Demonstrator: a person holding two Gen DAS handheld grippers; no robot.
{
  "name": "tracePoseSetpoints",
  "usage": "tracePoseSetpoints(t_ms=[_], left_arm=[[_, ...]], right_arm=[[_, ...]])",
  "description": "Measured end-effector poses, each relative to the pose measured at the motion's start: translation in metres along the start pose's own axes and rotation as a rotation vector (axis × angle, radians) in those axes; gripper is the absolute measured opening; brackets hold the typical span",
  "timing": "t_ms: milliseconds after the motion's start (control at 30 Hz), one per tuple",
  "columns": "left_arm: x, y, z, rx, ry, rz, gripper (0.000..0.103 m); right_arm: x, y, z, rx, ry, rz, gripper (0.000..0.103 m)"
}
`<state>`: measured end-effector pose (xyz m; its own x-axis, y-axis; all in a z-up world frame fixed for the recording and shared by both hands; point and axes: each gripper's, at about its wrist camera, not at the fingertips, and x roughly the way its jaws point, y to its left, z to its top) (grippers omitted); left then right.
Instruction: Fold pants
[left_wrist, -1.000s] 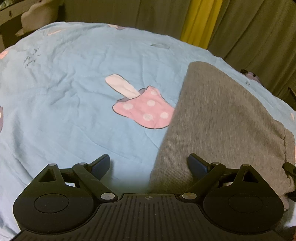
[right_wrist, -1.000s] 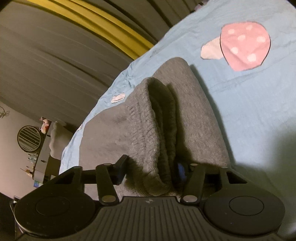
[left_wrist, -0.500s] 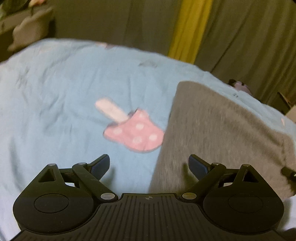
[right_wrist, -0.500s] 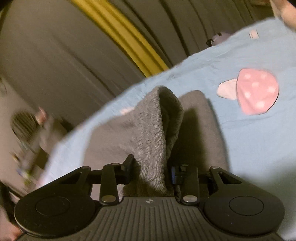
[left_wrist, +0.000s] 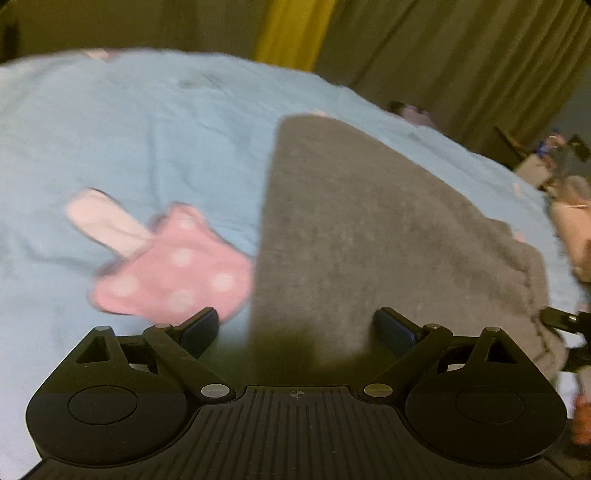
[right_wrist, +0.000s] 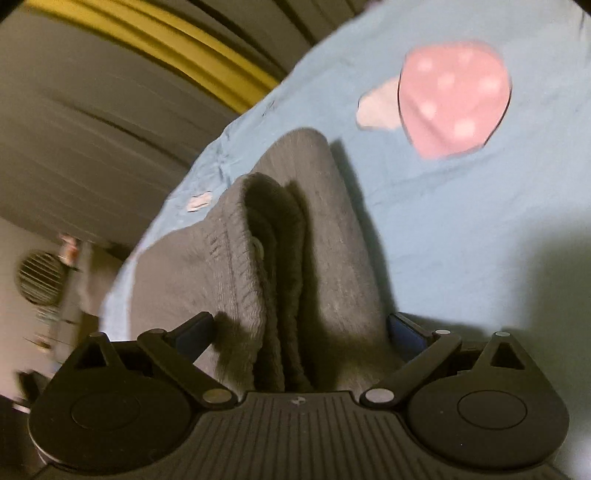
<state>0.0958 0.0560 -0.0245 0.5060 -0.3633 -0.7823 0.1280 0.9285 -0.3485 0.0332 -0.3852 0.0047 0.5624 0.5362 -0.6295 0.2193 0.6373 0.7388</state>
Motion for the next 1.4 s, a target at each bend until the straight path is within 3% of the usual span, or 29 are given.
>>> tracePoseSetpoints(t_ms=[133, 233, 333, 500, 800, 1100, 1400], left_arm=[[0.02, -0.001, 0.006, -0.018, 0.059, -0.112, 0.097], [0.035, -0.006, 0.012, 0.024, 0.091, -0.12, 0.099], [0.043, -0.006, 0.018, 0.002, 0.104, -0.156, 0.101], [0.058, -0.011, 0.027, -0.007, 0.15, -0.138, 0.103], [0.069, -0.018, 0.037, -0.026, 0.152, -0.109, 0.103], [0.065, -0.015, 0.034, -0.006, 0.139, -0.136, 0.103], [0.063, -0.012, 0.031, 0.0, 0.138, -0.145, 0.103]], right_arm=[[0.012, -0.008, 0.009, 0.01, 0.03, 0.092, 0.099], [0.021, -0.006, 0.01, -0.009, 0.051, 0.146, 0.099], [0.029, 0.0, 0.011, -0.035, 0.061, 0.176, 0.099], [0.042, 0.006, 0.017, -0.072, 0.059, 0.184, 0.099], [0.042, 0.006, 0.02, -0.08, 0.069, 0.178, 0.099], [0.044, 0.015, 0.017, -0.141, 0.057, 0.136, 0.099], [0.045, 0.017, 0.017, -0.121, 0.044, 0.115, 0.099]])
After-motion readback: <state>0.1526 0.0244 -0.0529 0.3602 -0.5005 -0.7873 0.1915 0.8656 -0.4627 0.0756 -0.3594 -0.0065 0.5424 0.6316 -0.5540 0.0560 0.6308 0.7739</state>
